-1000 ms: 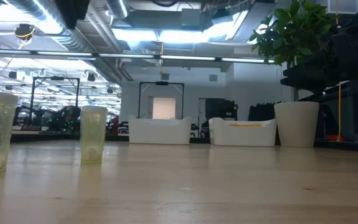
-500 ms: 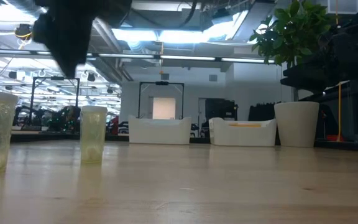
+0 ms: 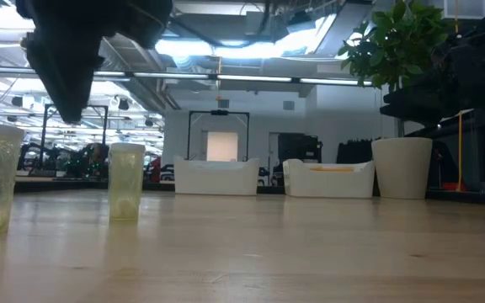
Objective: Pick and place medicine bottles into bin by pill shape (circle, oval)
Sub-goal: Put the yellow tablet bottle into the left white bin
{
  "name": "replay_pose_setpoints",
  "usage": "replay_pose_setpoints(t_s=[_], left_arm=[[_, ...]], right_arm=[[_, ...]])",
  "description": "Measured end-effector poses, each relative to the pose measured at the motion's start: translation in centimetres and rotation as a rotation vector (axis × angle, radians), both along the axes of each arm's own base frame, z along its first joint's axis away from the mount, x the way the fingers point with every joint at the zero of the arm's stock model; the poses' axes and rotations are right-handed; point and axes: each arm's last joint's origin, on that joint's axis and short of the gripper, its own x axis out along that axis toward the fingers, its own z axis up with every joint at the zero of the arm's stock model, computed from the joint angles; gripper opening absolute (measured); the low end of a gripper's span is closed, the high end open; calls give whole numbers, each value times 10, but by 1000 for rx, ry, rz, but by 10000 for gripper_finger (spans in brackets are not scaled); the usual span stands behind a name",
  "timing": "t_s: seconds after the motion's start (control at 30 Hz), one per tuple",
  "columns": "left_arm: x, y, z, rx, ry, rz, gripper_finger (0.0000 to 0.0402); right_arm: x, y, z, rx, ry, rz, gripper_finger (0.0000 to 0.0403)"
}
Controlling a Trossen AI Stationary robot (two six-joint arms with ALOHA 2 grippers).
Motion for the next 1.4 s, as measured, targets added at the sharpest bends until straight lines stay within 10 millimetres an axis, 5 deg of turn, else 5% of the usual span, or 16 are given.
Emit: replay_pose_setpoints(t_s=[0.4, 1.4], left_arm=[[24, 19, -42, -39, 149, 17, 182], [44, 24, -39, -65, -28, 50, 182]], right_arm=[[0, 0, 0, 0, 0, 0, 255], [0, 0, 0, 0, 1, 0, 255]])
